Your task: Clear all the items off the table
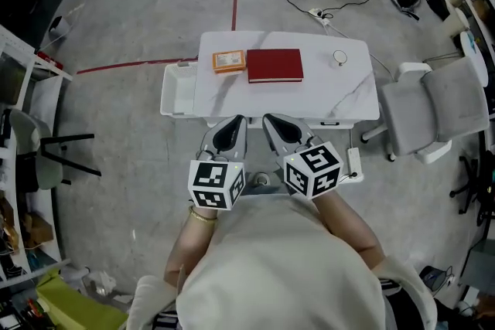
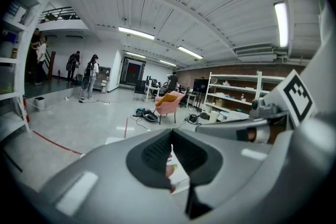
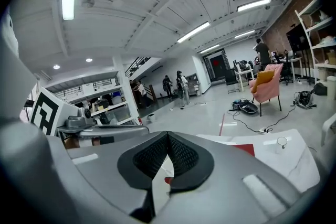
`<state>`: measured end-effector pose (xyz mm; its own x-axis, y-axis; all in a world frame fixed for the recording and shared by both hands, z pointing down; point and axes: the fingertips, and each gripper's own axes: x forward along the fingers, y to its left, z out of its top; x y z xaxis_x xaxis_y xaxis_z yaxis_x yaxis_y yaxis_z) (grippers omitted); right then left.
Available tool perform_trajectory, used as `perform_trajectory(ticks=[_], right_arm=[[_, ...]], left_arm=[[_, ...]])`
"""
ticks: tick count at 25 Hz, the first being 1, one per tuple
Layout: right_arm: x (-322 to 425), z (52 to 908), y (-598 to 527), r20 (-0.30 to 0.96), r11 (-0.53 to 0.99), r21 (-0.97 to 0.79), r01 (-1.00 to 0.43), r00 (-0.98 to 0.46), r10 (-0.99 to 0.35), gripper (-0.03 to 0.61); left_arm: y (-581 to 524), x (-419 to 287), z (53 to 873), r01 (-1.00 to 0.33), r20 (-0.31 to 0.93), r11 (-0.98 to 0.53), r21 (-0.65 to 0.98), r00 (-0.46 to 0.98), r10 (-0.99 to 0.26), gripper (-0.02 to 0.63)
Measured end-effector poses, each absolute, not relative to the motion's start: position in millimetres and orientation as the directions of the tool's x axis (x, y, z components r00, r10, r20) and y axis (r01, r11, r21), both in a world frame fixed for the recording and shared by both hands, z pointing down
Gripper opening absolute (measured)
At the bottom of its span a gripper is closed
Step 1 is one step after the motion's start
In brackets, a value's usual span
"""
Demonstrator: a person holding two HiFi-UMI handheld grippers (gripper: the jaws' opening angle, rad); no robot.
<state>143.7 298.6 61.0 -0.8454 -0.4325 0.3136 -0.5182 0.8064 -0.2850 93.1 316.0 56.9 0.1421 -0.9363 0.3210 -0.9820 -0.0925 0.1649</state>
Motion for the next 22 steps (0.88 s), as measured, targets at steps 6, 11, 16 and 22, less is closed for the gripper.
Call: perform_trajectory(ticks=[6,11,16,22], right_arm=[[143,67,290,0.324,0.823,-0.286,-0.490,-0.858,-0.398,-0.003],[138,74,285,0.353,0.831,-0.271,-0.485,-0.854,-0.383,-0.003],[130,80,276,0.374,0.833,-0.252,-0.493,-0.843,-0.386,-0.003],[109,93,259,0.383,0.821,-0.267,-0.505,-0.837,-0.391,-0.003]], left_arm=[[307,94,61,-0.983,0.332,-0.067,0.174,0.122,-0.935,0.009],[300,87,66,-0.982,0.339,-0.048,0.185,0.110,-0.934,0.009],[293,76,74,-0.980,0.351,-0.047,0.195,0.114,-0.929,0.009],[279,52,88,-0.978,0.368,-0.050,0.202,0.123,-0.921,0.009]])
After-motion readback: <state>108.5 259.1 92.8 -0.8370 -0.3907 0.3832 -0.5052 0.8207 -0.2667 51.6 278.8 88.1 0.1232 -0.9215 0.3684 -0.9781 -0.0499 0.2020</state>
